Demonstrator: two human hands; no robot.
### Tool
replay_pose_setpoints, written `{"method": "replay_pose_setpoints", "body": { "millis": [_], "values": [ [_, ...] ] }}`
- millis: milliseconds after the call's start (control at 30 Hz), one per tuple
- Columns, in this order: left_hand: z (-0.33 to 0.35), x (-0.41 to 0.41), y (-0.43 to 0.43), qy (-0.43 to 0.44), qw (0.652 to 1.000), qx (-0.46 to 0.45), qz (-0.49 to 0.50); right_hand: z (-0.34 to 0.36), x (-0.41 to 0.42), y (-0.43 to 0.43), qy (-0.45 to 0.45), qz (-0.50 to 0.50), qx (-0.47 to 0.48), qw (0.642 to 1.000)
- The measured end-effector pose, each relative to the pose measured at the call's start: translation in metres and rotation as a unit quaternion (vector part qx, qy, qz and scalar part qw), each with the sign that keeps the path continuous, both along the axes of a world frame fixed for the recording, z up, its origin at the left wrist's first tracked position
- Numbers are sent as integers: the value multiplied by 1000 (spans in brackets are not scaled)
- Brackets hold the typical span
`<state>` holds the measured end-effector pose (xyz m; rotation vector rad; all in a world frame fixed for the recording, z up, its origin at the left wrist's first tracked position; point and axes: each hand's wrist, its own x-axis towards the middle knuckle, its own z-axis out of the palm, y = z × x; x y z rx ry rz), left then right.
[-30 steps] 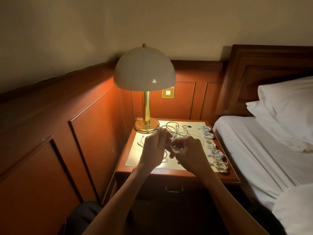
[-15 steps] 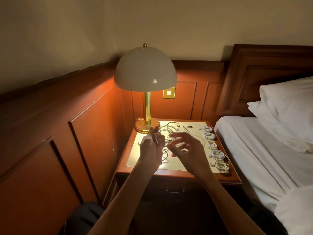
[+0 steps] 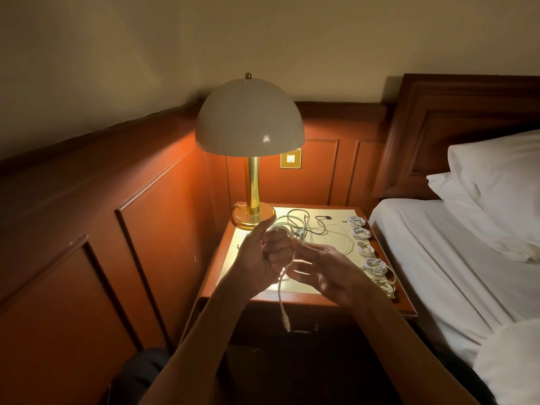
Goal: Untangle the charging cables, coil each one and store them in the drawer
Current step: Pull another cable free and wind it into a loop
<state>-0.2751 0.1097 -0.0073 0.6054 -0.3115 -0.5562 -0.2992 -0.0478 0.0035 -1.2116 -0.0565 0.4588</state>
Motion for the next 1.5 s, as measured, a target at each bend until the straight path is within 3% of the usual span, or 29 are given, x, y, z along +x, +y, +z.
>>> {"method": "replay_pose_setpoints", "body": {
  "millis": [100, 233, 400, 467, 600, 800, 1000, 1167, 1333, 1400, 1500],
  "values": [
    [13, 1, 9, -16, 998, 45, -52, -3, 1, -4, -5, 2, 34, 999],
    [32, -3, 10, -52, 980, 193, -10, -12, 0, -5, -62, -59, 23, 996],
    [34, 0, 10, -175, 893, 394, 131, -18, -3, -7, -200, -147, -60, 967],
    [27, 2, 7, -196, 884, 388, 172, -20, -3, -6, -239, -169, -103, 951],
    [9, -3, -11, -173, 907, 314, 221, -19, 1, -7, -224, -136, -124, 957],
    [4, -13, -27, -101, 915, 218, 322, -17, -8, 5, -349, -182, -277, 876],
    [3, -16, -33, -100, 877, 290, 370, -9, 3, -5, -412, -221, -363, 806],
    [-9, -21, -39, -86, 878, 294, 367, -11, 8, -10, -435, -213, -400, 778],
    [-21, -14, -27, -112, 862, 402, 289, -11, 9, -23, -467, -170, -461, 735],
    [-30, -11, -20, -180, 831, 453, 267, -12, 12, -29, -473, -134, -490, 720],
    [-32, -5, -10, -338, 704, 551, 294, -14, 15, -33, -493, -70, -523, 692]
  ]
}}
